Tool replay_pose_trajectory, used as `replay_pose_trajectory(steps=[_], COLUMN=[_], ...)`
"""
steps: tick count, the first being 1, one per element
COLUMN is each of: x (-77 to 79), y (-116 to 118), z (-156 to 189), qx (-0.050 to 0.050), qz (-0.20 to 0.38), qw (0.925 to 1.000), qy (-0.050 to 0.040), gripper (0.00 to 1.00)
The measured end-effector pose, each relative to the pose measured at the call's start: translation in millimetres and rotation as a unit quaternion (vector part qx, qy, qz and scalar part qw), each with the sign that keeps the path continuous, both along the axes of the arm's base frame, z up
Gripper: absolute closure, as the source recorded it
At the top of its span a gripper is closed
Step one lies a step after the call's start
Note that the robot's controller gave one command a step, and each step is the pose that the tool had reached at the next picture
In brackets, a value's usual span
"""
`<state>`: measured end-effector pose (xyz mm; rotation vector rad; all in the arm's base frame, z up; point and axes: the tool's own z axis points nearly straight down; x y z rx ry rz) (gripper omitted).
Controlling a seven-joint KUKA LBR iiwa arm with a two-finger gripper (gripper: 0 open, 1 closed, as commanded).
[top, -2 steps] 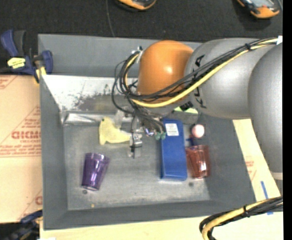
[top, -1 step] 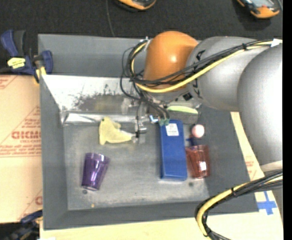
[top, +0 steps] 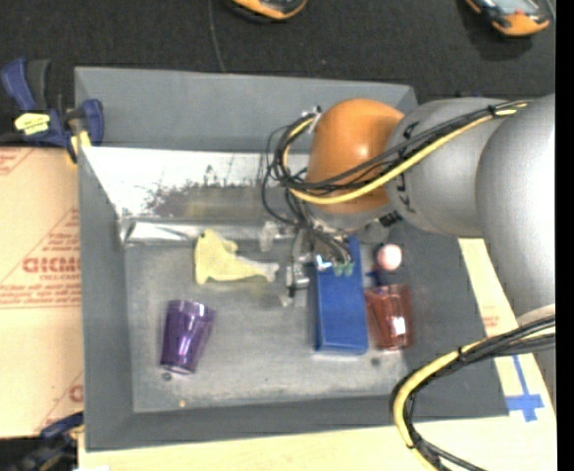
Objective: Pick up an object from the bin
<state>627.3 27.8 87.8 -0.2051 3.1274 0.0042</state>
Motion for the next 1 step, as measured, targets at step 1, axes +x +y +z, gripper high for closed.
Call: replay_pose_trajectory(steps=[1], x=[0.3], y=[17.4], z=[-17.3], qx=[0.005], qz=[-0.177], qw=[0.9842], qy=[-0.0108], gripper=[1.00])
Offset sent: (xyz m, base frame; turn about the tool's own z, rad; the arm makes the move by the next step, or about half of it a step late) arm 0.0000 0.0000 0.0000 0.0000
